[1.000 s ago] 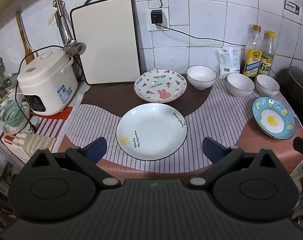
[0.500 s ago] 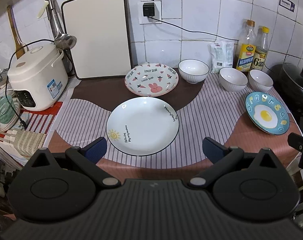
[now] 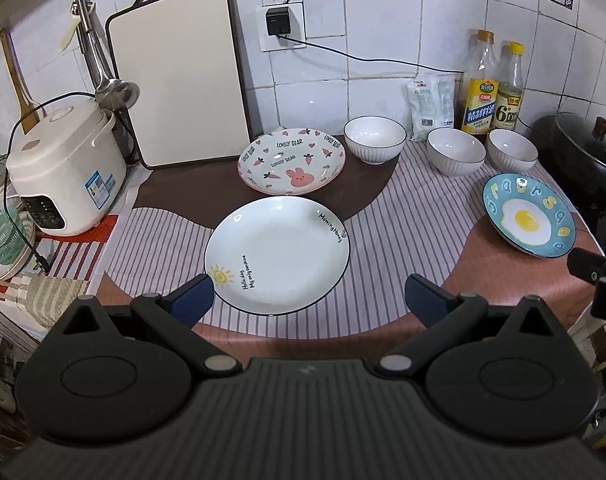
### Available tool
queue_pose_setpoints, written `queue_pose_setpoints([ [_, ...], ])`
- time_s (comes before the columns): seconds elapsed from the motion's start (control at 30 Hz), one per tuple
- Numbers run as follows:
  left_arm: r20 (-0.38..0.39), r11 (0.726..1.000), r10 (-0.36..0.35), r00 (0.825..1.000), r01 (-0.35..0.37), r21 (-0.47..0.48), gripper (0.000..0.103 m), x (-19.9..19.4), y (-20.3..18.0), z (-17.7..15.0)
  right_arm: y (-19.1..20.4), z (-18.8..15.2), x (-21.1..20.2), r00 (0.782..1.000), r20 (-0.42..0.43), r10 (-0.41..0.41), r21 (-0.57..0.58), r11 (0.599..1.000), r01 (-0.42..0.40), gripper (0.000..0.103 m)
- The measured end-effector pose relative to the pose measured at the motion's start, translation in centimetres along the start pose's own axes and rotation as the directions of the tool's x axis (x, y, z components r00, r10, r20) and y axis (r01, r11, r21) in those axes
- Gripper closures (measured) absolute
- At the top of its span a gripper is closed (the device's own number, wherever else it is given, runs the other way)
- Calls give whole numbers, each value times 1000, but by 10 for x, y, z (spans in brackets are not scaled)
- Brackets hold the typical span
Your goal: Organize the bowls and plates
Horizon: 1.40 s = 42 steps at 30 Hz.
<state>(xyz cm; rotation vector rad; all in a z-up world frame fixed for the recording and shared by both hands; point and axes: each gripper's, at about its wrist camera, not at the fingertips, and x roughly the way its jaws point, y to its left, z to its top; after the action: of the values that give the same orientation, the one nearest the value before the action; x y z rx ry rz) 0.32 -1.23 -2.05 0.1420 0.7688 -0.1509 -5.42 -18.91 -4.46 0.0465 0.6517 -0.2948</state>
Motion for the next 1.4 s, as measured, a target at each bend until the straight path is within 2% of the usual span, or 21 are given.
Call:
queue_pose_setpoints([
  [0.13, -1, 1000, 1, 1000, -1, -12, 0, 2, 1, -2, 3, -3, -1, 1000, 17, -2, -18, 1000, 2, 0],
  [0.47, 78, 1000, -10, 997, 12, -21, 0, -3, 1, -11, 0, -15, -14, 995, 103, 9, -27, 1000, -7, 0],
  [1.17, 66, 1000, -20, 998, 21, -21, 0, 7, 9, -19, 1, -31, -12, 983, 183, 7, -36, 999, -1, 0],
  [1.27, 62, 999, -34, 997, 35, -19, 0, 8, 11, -19, 1, -33, -14, 979, 204, 26, -33, 999, -19, 0],
  [1.4, 107, 995, -82, 991, 88, -44, 0, 4, 21, -15, 5, -35, -11, 963, 263, 56, -33, 998, -49, 0],
])
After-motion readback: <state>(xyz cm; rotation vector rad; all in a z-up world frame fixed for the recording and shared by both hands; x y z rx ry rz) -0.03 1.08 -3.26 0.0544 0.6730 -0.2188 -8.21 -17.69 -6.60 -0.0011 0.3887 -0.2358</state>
